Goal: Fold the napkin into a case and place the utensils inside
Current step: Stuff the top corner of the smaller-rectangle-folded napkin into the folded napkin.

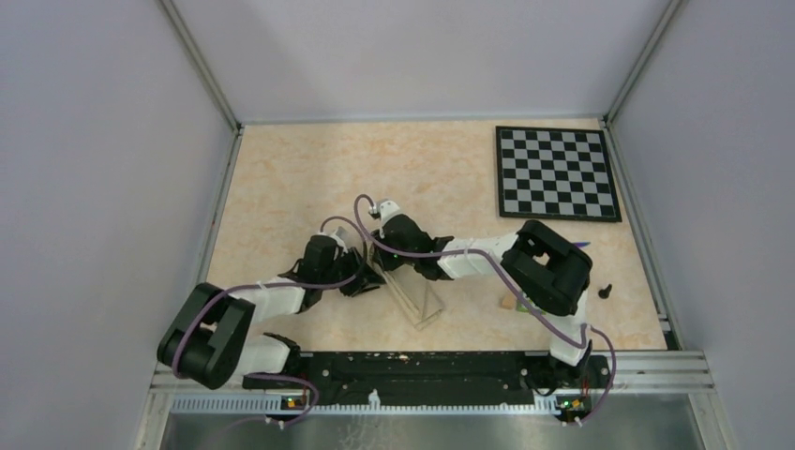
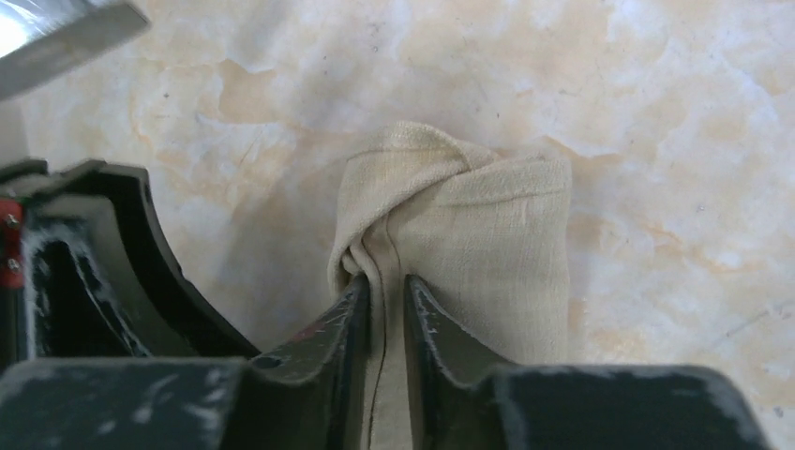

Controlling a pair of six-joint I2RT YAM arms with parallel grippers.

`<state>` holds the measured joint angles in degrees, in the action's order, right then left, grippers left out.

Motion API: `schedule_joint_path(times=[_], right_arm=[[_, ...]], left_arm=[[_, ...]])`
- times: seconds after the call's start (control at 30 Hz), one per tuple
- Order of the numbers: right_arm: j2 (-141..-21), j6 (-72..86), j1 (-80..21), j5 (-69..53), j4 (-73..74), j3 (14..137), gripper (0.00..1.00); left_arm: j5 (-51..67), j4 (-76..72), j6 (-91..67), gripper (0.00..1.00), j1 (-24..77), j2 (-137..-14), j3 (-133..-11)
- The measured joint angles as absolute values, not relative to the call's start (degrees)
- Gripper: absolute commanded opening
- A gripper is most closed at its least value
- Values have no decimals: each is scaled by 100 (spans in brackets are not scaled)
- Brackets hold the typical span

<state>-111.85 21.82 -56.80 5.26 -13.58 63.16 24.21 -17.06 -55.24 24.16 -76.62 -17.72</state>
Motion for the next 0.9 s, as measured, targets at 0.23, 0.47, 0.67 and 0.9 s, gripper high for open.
schedule_joint_path(times=[0.23,0.47,0.67,0.9], right_arm=[[-10669,2283,-5428,-252,-908,6233,29],[-10324,2676,-4917,-1002,-1068,5743,7],[-10431,2921,-4834,-1476,-1229,5575,2],[-10691,3114,-4831,-1612,-1507,5664,7]], left_arm=[[2121,-405,-4897,37,1682,-6709,-1802],[2143,115,-4508,22,1212,-6805,-2473],[2316,-47,-4331,15,1166,-7627,-3334],[2545,-250,-4309,12,1166,-8337,-3570]])
